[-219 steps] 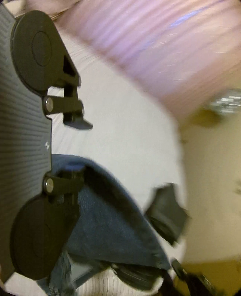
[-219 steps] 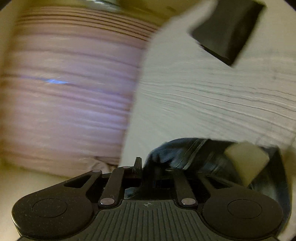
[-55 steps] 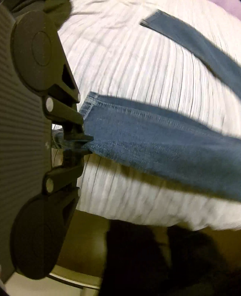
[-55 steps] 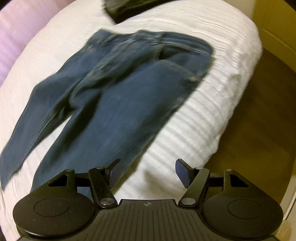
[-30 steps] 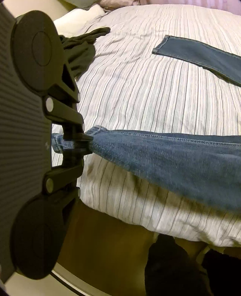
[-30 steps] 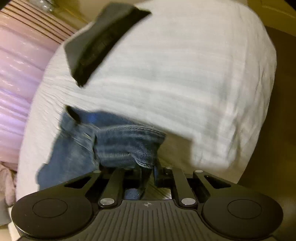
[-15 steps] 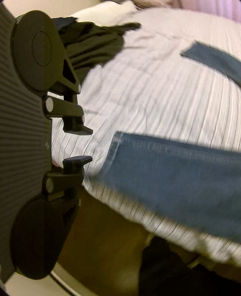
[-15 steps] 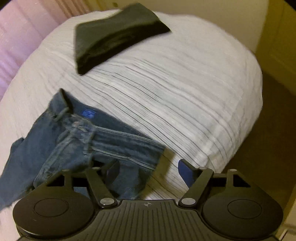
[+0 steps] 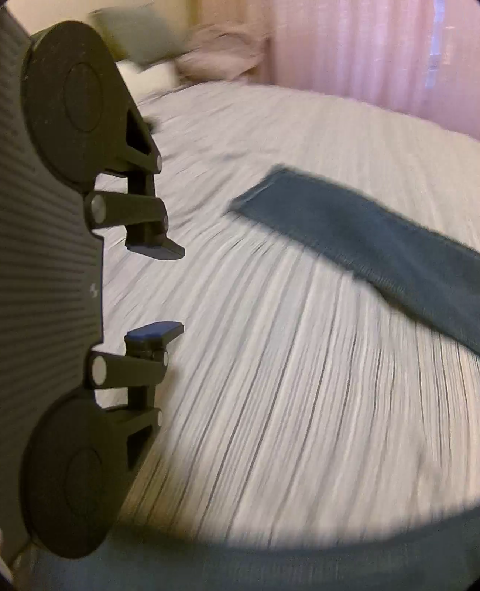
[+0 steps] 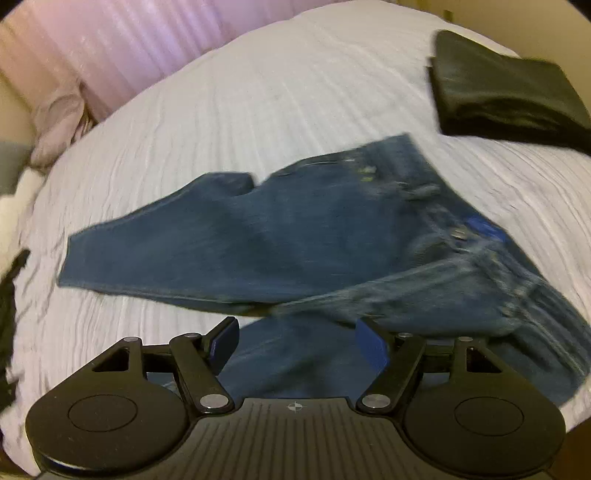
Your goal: Fold clothes
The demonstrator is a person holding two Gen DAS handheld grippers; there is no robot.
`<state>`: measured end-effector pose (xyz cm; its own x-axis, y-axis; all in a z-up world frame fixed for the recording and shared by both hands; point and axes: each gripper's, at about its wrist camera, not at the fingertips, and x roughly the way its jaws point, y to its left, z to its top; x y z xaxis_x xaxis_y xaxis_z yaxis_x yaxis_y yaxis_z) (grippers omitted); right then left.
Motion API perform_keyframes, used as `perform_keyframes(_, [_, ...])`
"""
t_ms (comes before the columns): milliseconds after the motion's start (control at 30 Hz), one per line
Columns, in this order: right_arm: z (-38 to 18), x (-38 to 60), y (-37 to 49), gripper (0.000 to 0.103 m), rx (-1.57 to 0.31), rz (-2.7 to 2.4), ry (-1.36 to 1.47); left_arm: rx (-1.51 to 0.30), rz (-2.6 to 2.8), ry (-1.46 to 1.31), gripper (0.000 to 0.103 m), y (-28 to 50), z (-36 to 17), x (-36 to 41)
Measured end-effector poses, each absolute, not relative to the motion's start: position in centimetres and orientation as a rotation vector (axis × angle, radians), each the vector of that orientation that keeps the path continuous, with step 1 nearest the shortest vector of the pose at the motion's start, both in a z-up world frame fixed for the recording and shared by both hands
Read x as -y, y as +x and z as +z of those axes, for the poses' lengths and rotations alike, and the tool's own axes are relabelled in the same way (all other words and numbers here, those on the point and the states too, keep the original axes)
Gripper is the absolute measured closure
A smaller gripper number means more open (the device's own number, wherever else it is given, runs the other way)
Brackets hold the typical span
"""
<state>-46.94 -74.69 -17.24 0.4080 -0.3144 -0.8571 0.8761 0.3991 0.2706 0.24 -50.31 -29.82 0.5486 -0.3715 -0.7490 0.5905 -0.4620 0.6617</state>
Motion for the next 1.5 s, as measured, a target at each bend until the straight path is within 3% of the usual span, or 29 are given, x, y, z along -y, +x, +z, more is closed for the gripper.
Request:
perform_keyframes(133, [-18.5,72.7,-42.8,0.030,-0.869,-0.891,0.826,0.006,-1.164,1.751,0.069,5.7,-34.2,55.4])
perform_keyframes(333, [-20.9,70.6,-40.2,0.030,-0.928,-0.963,0.876,0.120,-1.236,1.797,0.071,9.8,-39.7,59.0])
perform_keyframes(433, [-21.1,70.0,-39.7,0.030,-0.945,-0.990,0.877,0.176,-1.240,1.794,0.078,10.7,-40.9,60.1])
perform_keyframes(500, [-20.9,69.6,-39.6,0.030,-0.948,-1.011,0.879,0.151,-1.249,1.799,0.097,11.4,-40.7,60.5])
perform_keyframes(567, [-20.7,69.5,-39.5,0.030,-0.951,-1.033,0.884,0.133,-1.251,1.794,0.101,11.9,-40.0,60.6])
perform_keyframes(767, [-19.2,69.9,-39.0,0.030,-0.918,-1.050,0.883,0.025,-1.225,1.728,0.101,10.3,-32.2,55.9])
perform_keyframes(1033, [-19.7,70.1,-38.4,0.030,-0.903,-1.018,0.914,-0.237,-1.190,1.835,0.100,7.9,-34.5,49.8])
perform_keyframes(1233, [-19.4,69.8,-40.9,0.030,-0.880,-1.083,0.934,-0.414,-1.162,1.665,0.097,7.8,-30.6,48.4])
perform_keyframes(1433, [-18.3,71.2,-44.9,0.030,-0.810,-1.155,0.932,-0.439,-1.216,1.508,0.093,2.7,-26.9,49.9])
perform_keyframes(1500, [-17.9,72.6,-46.4,0.030,-0.804,-1.146,0.905,-0.434,-1.253,1.457,0.087,0.4,-25.7,51.2])
